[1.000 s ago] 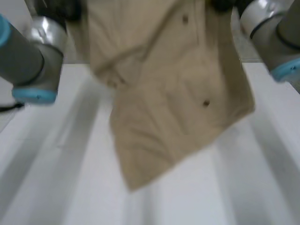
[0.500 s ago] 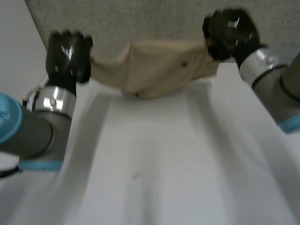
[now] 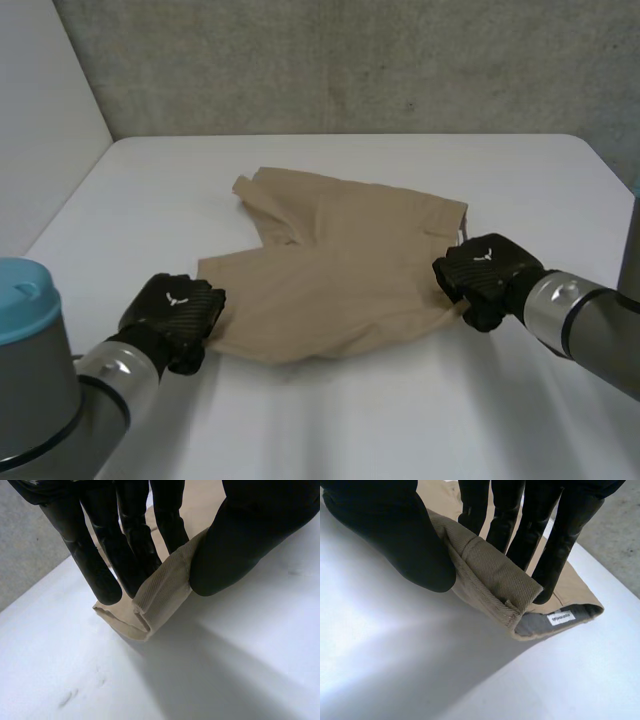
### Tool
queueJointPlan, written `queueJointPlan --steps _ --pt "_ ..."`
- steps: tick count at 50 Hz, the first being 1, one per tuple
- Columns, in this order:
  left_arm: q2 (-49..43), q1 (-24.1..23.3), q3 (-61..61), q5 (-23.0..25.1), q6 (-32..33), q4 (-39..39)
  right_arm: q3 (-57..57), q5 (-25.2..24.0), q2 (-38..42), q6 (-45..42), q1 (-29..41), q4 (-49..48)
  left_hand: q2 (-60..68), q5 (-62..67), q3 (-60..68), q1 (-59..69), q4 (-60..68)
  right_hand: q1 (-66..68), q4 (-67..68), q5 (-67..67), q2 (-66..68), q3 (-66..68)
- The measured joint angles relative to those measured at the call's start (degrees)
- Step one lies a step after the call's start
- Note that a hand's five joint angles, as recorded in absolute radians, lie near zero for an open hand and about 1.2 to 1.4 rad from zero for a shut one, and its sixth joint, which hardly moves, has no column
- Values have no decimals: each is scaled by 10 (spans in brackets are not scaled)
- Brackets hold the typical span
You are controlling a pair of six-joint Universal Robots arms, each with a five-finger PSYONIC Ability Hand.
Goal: Fold the shorts.
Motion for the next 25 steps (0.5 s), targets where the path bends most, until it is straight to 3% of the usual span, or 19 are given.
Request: queueJointPlan --steps 15,20,24,25 --pt "90 -8 -22 5 1 -141 77 4 -45 -183 -6 131 0 0 0 0 0 0 0 0 0 0" --pt "114 -38 -26 7 3 -216 99 -2 -61 -216 -10 192 0 0 0 0 0 0 0 0 0 0" --pt "118 -43 -26 7 4 -225 100 -4 -64 -218 -10 200 0 0 0 0 0 0 0 0 0 0" --pt "149 -67 -23 7 18 -280 109 -16 -84 -232 -15 245 0 0 0 0 0 0 0 0 0 0"
